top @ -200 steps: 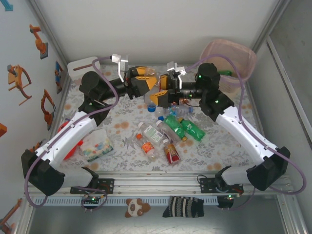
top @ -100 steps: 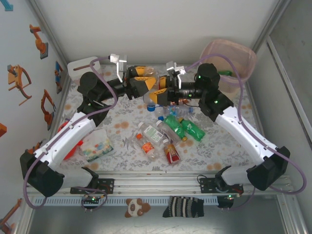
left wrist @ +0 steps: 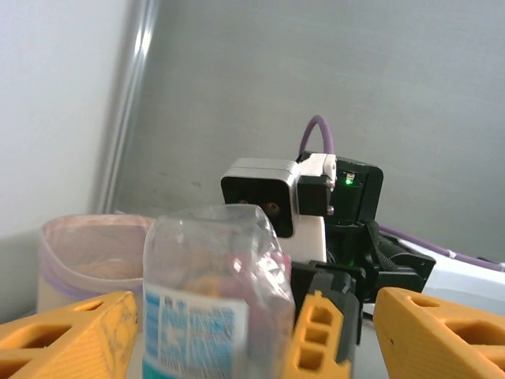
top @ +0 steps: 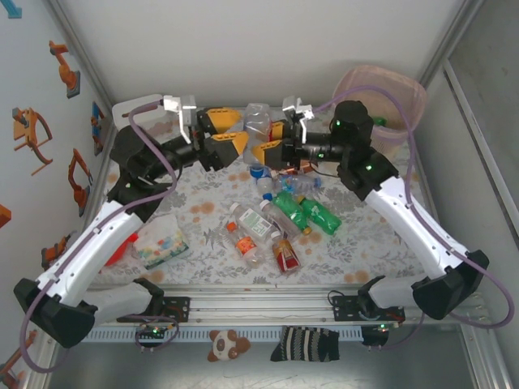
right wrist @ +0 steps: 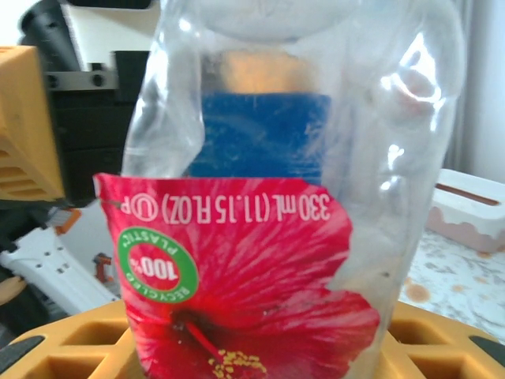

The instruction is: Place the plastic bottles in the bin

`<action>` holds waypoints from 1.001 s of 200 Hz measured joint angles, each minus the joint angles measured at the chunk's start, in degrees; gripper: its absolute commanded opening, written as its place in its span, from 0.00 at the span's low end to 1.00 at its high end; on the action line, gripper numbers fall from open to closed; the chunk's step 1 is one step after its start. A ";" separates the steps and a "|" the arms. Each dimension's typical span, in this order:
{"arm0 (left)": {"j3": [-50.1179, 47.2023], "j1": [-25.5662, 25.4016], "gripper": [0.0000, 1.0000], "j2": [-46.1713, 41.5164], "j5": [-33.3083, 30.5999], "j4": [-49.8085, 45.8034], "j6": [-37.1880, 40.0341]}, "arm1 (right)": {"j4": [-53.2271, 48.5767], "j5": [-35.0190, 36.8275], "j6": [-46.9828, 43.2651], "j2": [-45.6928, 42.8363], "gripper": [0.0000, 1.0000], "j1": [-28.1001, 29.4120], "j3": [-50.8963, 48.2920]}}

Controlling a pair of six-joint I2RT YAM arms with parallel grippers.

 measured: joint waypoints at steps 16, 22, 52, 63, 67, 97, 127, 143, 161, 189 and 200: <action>-0.52 0.55 0.79 -2.05 -1.79 -2.62 1.66 | -3.93 1.73 -1.92 -0.04 0.49 -2.40 1.77; -0.76 0.79 0.79 -2.62 -2.25 -3.41 2.12 | -5.33 2.25 -2.58 -0.04 0.49 -3.37 2.38; -2.38 1.92 0.79 -4.42 -4.48 -7.23 3.76 | -14.08 5.18 -7.48 0.04 0.49 -9.77 6.62; -3.13 2.23 0.79 -4.76 -4.94 -8.41 4.04 | -18.03 6.69 -10.08 0.33 0.49 -12.13 9.07; -3.37 2.25 0.79 -4.85 -5.09 -8.72 4.15 | -19.47 7.10 -10.99 0.52 0.49 -12.90 10.10; -5.05 2.60 0.79 -5.27 -5.84 -11.34 4.63 | -27.91 10.27 -17.97 3.21 0.48 -18.97 17.59; -5.70 2.86 0.79 -5.60 -6.14 -12.92 5.25 | -36.61 15.58 -25.38 8.15 0.48 -23.45 25.81; -5.97 2.95 0.79 -5.95 -6.16 -13.68 5.55 | -40.70 18.97 -29.03 11.13 0.48 -24.76 30.01; -6.16 2.99 0.79 -6.12 -6.19 -14.21 5.84 | -44.26 22.25 -32.04 14.21 0.48 -26.05 34.05; -7.06 3.13 0.79 -6.43 -6.19 -14.91 6.23 | -47.89 28.04 -35.60 18.64 0.48 -27.39 39.95; -7.54 3.30 0.79 -6.49 -6.19 -15.06 6.25 | -48.87 30.86 -37.18 20.37 0.48 -27.50 42.40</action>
